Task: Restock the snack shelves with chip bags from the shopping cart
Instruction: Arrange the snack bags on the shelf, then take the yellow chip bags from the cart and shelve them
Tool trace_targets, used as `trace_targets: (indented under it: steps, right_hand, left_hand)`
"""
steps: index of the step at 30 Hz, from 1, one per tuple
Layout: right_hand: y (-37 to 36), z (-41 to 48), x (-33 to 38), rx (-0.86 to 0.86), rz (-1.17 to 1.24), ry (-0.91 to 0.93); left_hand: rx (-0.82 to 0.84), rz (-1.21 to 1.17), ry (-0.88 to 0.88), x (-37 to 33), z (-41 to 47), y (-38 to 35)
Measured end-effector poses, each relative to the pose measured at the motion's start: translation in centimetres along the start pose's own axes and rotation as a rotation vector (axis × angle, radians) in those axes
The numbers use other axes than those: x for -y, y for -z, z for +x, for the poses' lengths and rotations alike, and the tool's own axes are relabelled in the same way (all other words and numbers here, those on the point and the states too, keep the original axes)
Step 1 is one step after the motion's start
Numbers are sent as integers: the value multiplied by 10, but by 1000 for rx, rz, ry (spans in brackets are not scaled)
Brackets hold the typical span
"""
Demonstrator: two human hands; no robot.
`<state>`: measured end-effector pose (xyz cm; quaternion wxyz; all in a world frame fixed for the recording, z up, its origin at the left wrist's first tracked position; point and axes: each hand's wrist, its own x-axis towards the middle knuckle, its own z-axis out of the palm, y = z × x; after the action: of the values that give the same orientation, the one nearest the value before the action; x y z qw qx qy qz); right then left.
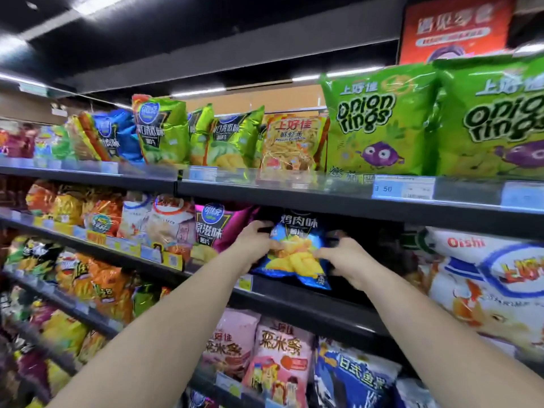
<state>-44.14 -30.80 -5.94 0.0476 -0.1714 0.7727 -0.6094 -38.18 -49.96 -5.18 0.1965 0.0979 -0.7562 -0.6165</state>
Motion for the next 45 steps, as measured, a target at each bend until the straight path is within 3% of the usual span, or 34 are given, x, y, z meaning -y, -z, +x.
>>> trace_targets:
  steps: [5, 11, 15, 17, 19, 25, 31, 35, 39, 45]
  right_hand:
    - [-16, 23, -11, -144, -74, 22]
    - [-35, 34, -11, -149, -192, -12]
    - [-47, 45, -12, -245, -242, -8]
    - [-52, 43, -9, -267, -232, 2]
    - [-56, 37, -7, -276, -256, 13]
    - [-74, 37, -7, -328, -308, 30]
    - [-73, 18, 0, -376, -457, 67]
    - [-51, -19, -2, -504, -733, 169]
    - [-24, -78, -3, -661, -1134, 278]
    - [27, -180, -16, -791, -1461, 9]
  left_hand:
    - [-39, 72, -152, 26, 24, -5]
    - [-124, 338, -448, 51, 33, 2]
    - [-179, 752, -815, 54, 32, 6]
    - [-137, 962, -1050, 54, 40, 9]
    - [-79, 1090, -1166, 53, 48, 15]
    - [-1, 1170, -1116, 50, 49, 28]
    - [-30, 1199, -1097, 48, 43, 24]
    - [-89, 1115, -1158, 44, 30, 3]
    - [-35, 963, -1184, 32, 2, -36]
    - [152, 834, -1267, 9, -74, -109]
